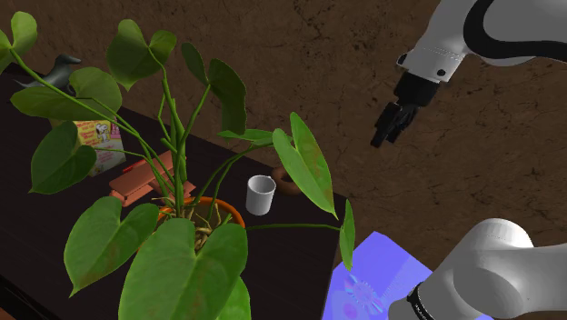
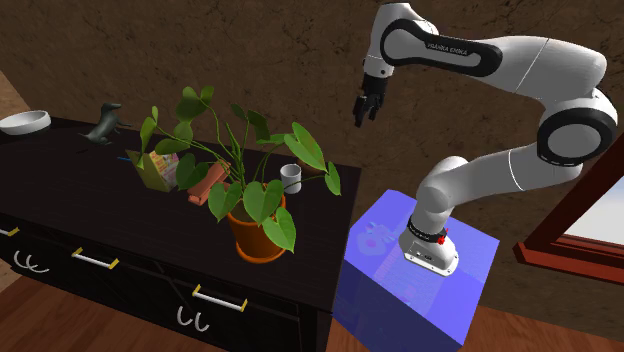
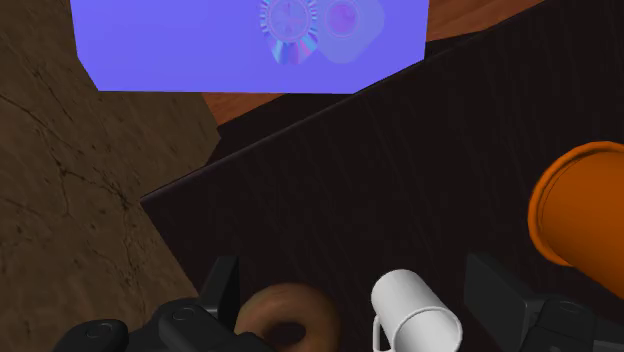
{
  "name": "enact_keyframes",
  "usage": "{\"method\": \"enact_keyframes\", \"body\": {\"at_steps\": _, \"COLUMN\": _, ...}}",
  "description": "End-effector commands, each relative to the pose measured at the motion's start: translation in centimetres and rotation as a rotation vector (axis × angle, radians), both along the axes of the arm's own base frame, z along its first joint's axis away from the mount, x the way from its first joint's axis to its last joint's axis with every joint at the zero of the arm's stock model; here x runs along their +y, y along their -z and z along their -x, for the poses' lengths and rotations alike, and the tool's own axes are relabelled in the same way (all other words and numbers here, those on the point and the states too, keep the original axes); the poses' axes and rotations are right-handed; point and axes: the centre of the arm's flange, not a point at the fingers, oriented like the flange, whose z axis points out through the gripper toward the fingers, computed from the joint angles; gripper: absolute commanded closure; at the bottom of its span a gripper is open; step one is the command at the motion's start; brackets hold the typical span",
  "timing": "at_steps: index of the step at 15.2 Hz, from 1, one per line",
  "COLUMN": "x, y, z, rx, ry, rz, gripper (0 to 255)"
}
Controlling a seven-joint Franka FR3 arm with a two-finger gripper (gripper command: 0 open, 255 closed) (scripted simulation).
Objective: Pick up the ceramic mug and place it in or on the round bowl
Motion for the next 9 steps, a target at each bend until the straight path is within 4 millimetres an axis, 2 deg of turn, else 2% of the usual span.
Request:
{"method": "enact_keyframes", "body": {"at_steps": 1, "x": 0.0, "y": 0.0, "z": 0.0, "rx": 0.0, "ry": 0.0, "rz": 0.0, "gripper": 0}}
{"method": "enact_keyframes", "body": {"at_steps": 9, "x": 6.9, "y": 5.7, "z": -6.6, "rx": 0.021, "ry": 0.033, "rz": 0.045, "gripper": 0}}
